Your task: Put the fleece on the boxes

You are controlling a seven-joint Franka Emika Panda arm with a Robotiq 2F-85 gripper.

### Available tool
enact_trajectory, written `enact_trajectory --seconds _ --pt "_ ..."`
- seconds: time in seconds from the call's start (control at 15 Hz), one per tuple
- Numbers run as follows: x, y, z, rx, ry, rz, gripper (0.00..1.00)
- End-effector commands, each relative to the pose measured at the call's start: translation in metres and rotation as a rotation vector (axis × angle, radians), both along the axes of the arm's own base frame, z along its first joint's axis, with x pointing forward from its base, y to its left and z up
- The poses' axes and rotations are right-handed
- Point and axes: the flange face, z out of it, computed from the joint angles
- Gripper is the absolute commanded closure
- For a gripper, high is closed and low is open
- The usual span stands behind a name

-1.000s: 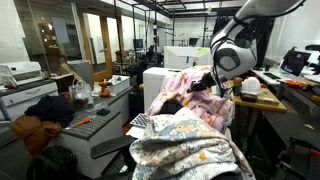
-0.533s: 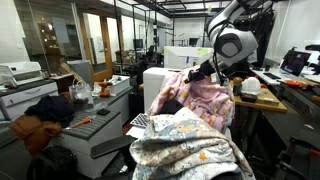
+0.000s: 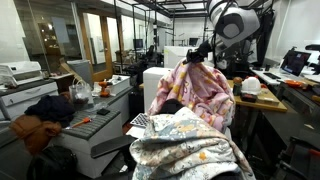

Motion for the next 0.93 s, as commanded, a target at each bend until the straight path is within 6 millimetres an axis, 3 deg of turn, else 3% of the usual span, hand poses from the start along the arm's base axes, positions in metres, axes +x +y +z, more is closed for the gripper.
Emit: enact_trajectory --seconds 0.0,0.33,0.87 --pt "0.017 -0.03 0.072 0.029 -0.105 -0.117 0.99" --pt "0.02 -0.065 0.142 0.1 -0.198 -0.278 0.99" --pt "0.025 -0.124 0.221 0.223 -0.35 -0.471 0.99"
